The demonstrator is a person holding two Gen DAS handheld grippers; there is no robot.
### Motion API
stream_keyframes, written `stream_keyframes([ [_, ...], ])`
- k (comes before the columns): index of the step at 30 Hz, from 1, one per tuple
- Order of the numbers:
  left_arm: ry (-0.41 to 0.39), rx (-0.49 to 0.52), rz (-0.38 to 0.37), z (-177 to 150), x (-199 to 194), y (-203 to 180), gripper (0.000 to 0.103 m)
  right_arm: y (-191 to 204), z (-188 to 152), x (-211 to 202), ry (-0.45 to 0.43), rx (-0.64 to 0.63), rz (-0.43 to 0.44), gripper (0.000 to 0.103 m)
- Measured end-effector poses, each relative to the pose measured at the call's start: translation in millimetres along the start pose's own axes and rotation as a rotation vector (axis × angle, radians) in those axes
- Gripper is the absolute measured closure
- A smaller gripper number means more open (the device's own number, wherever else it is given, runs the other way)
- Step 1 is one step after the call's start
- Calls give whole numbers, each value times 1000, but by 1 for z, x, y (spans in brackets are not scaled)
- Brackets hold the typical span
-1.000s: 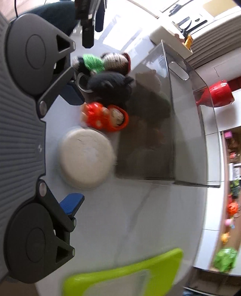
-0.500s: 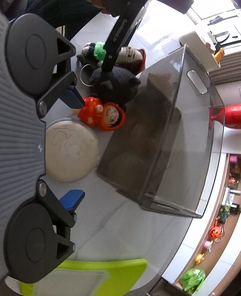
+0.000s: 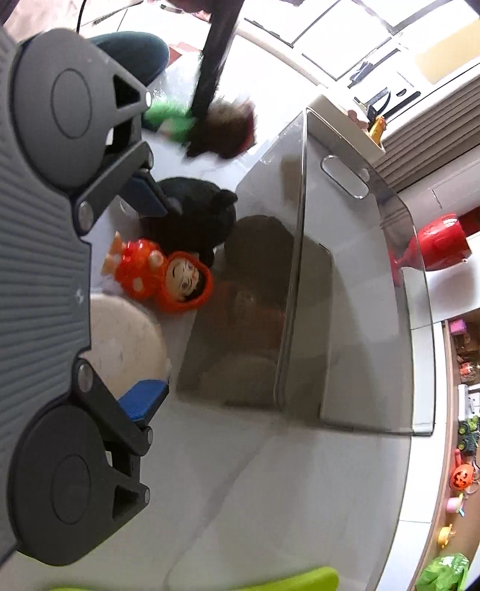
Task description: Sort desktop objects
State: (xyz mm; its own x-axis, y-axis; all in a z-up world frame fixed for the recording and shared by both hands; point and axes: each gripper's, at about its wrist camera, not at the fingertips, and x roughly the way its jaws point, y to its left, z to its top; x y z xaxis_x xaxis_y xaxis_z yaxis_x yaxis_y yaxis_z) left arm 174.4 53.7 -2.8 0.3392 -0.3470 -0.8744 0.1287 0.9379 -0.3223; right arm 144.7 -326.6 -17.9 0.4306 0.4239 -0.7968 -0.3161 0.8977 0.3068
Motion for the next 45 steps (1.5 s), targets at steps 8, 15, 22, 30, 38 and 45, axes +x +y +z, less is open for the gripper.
stream_keyframes([
  [8, -134, 30, -73, 55, -64, -51, 98, -15, -10, -4, -31, 60, 53, 6],
  [15, -136, 52, 37, 120, 8, -97, 96, -11, -15, -8, -90, 62, 88, 5],
  [22, -158, 39, -70, 63, -22, -50, 88, 36, -27, -18, -178, -135, 176, 6],
  [30, 9, 38, 42, -51, -60, 53, 6, 162, -19, 39, 1, -547, 212, 16],
  [38, 110, -189, -112, -107, -30, 139, 6, 206, -38, 101, 335, -578, 299, 39],
  [45, 300, -107, -133, -122, 13, 114, 5, 185, -114, 176, 687, -491, 253, 43],
])
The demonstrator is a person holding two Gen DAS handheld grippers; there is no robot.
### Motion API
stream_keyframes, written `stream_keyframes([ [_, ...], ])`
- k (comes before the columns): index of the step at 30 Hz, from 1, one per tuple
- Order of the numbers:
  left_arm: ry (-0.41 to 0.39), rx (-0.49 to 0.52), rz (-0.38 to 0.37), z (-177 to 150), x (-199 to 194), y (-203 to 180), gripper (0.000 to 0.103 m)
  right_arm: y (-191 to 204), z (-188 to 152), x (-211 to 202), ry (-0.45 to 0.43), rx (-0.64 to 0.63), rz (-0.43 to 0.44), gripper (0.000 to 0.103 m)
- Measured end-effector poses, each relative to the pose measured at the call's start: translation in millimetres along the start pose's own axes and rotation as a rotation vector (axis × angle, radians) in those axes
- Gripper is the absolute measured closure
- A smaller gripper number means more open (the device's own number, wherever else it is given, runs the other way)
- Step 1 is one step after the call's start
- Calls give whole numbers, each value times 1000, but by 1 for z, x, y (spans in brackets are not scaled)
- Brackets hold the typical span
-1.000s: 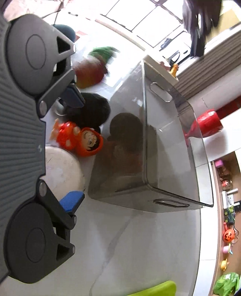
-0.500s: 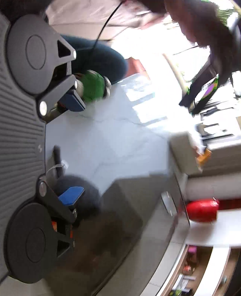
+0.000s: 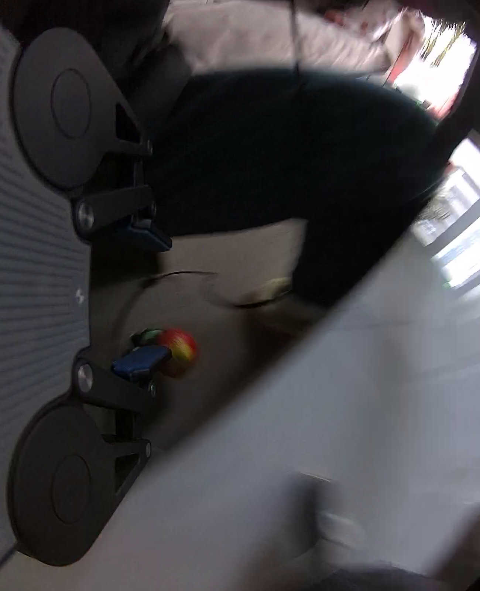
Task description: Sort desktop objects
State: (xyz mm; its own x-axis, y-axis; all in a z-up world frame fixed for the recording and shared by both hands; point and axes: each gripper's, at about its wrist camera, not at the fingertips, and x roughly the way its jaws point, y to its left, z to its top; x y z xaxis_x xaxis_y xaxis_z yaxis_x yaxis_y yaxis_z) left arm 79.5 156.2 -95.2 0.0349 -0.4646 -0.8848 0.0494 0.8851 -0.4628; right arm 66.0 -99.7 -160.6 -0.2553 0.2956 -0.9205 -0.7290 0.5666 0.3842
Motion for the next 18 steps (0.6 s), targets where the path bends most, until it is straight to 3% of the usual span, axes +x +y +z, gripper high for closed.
stream_keyframes([
  [5, 110, 45, 107, -20, 39, -9, 5, -1, 1, 91, 142, -101, -104, 43],
  [7, 96, 35, 138, -22, 43, -10, 5, -9, 7, 130, 219, -105, -117, 43],
  [11, 31, 49, 109, -17, 28, -15, 5, -29, 10, 194, 312, 4, -152, 45],
  [13, 2, 26, 108, -13, 19, -10, 5, -20, -1, 213, 298, -128, -239, 43],
  [15, -17, -13, 112, -8, 13, 0, 4, -3, -22, 228, 246, -373, -354, 34],
  [18, -32, -76, 98, -1, 11, 10, 4, 16, -49, 255, 171, -745, -481, 30],
])
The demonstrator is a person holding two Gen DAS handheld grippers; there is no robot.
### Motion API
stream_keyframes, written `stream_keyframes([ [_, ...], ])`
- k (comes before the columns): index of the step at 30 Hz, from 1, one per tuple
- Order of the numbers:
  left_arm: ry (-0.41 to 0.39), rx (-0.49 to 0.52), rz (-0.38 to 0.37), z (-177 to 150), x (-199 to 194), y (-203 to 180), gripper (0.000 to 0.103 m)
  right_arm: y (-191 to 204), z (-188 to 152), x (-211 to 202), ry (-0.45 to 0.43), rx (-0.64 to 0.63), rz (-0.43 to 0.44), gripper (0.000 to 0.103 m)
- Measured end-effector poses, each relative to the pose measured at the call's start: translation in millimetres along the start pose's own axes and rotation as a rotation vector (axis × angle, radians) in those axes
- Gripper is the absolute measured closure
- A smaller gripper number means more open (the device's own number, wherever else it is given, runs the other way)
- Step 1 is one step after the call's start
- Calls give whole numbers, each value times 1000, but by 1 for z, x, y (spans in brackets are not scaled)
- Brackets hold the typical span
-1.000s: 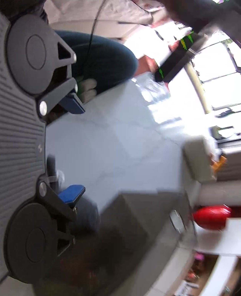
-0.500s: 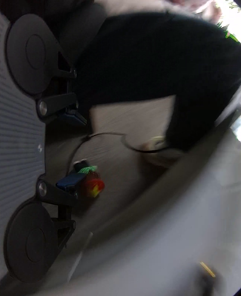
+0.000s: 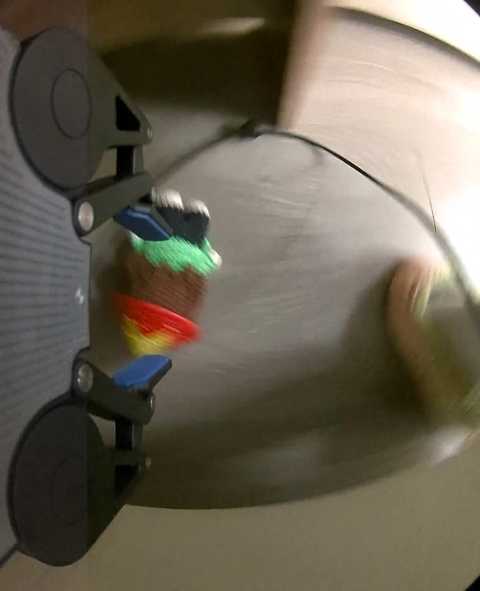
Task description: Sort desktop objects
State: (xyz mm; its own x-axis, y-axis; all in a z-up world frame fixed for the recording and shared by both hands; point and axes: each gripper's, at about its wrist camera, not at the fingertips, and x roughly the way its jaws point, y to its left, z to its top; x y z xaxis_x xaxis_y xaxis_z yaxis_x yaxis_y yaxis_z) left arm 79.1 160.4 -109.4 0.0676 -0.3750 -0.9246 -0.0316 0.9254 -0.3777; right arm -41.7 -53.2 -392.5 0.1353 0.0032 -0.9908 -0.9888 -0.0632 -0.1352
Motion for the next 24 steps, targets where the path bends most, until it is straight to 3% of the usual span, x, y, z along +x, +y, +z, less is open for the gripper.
stream_keyframes([
  [2, 10, -24, -17, 4, 2, 6, 4, 18, 0, 14, -29, -168, -81, 30],
  [4, 25, -29, -32, 9, 9, 8, 4, 31, 2, 28, -19, -255, -105, 31],
  [8, 40, -28, -39, 13, 16, 7, 4, 24, 6, 39, -36, -246, -98, 31],
  [11, 51, -35, -43, 12, 17, 9, 4, 4, 15, 33, -15, -151, 33, 42],
  [14, 62, -33, -47, 13, 22, 6, 4, -13, 20, 28, 8, 2, 205, 28],
  [16, 67, -29, -51, 14, 24, 3, 4, -17, 22, 33, 43, 58, 297, 28],
  [24, 76, -18, -46, 15, 28, -2, 4, 2, 21, 50, 98, -30, 259, 25],
])
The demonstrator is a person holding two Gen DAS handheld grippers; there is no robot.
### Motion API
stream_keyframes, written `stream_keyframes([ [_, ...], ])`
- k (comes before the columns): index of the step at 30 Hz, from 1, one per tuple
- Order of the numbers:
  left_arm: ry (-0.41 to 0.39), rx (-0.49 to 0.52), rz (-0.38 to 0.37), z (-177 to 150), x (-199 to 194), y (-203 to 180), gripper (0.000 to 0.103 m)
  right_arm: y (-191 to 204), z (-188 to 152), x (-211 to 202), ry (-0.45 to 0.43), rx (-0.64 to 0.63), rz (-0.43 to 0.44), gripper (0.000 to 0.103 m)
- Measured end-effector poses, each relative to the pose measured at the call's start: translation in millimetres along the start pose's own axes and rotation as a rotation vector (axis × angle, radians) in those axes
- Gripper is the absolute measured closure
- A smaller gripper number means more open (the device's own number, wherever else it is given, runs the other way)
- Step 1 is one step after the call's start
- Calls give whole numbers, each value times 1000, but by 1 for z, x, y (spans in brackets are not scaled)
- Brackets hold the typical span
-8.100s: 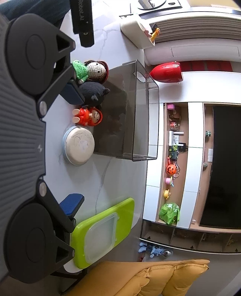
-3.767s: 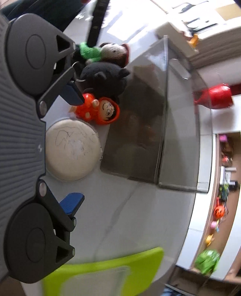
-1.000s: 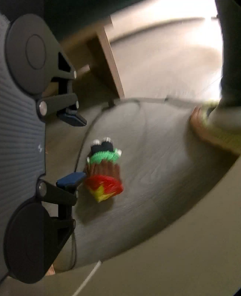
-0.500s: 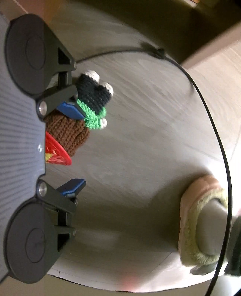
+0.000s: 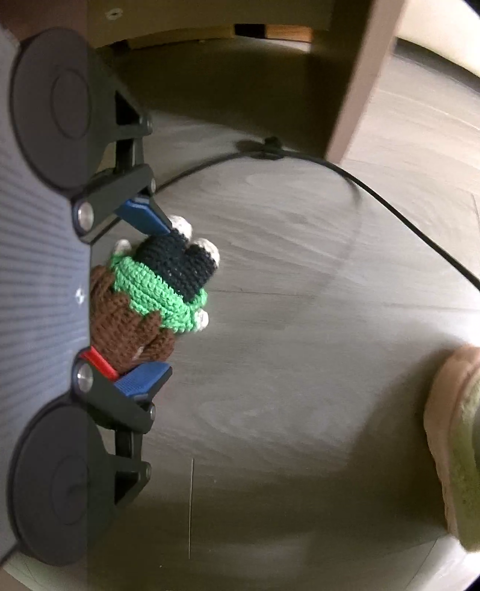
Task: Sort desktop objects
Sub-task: 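Carry the crocheted doll in the right tool, swinging it low then up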
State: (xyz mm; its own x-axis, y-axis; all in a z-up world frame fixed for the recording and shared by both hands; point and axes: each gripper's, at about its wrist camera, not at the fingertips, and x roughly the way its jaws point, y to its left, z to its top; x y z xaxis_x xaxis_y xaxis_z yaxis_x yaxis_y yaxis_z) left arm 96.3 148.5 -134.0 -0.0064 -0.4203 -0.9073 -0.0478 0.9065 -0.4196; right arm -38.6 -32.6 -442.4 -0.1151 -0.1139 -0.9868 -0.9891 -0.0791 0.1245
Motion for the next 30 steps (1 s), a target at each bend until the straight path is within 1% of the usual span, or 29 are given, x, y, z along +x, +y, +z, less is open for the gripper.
stream_keyframes([
  [3, 4, -8, -1, 1, 2, 1, 4, 4, 0, 11, 17, -44, -49, 25],
  [4, 5, -8, -1, 1, 2, 2, 4, 4, -1, 14, 25, -51, -56, 26],
  [5, 5, -8, -1, 1, 3, 2, 4, 4, -1, 16, 33, -46, -52, 30],
  [8, 3, -9, -1, -1, 2, 2, 4, -4, -2, 17, 49, 39, -49, 47],
  [10, 0, -11, 1, -2, 1, 2, 4, -15, -2, 13, 62, 135, -52, 52],
  [11, -3, -10, 2, -3, 0, 2, 4, -20, -3, 9, 67, 158, -47, 55],
  [12, -10, -11, 3, -5, -2, 1, 4, -24, -3, 5, 71, 160, -39, 62],
  [14, -24, -13, 5, -9, -7, 0, 4, -32, -5, -8, 74, 188, -18, 63],
  [17, -57, -21, 2, -17, -19, -2, 4, -44, -7, -43, 43, 280, 57, 69],
  [18, -72, -22, 0, -21, -24, -4, 4, -45, -7, -56, 26, 308, 85, 82],
  [19, -88, -20, -2, -25, -31, -6, 4, -46, -6, -69, 11, 325, 111, 90],
  [20, -107, -17, -1, -31, -39, -9, 4, -46, -6, -83, -4, 334, 134, 103],
  [22, -152, -6, 10, -44, -55, -16, 4, -38, -2, -107, -51, 315, 143, 103],
  [24, -202, 3, 21, -59, -71, -23, 4, -30, 0, -129, -91, 282, 124, 103],
  [26, -242, 5, 20, -73, -84, -26, 4, -28, -1, -148, -118, 275, 99, 103],
  [28, -270, 14, 9, -87, -92, -27, 4, -30, -3, -160, -137, 291, 70, 103],
  [30, -288, 22, -6, -98, -97, -26, 4, -37, -5, -158, -130, 343, 79, 103],
])
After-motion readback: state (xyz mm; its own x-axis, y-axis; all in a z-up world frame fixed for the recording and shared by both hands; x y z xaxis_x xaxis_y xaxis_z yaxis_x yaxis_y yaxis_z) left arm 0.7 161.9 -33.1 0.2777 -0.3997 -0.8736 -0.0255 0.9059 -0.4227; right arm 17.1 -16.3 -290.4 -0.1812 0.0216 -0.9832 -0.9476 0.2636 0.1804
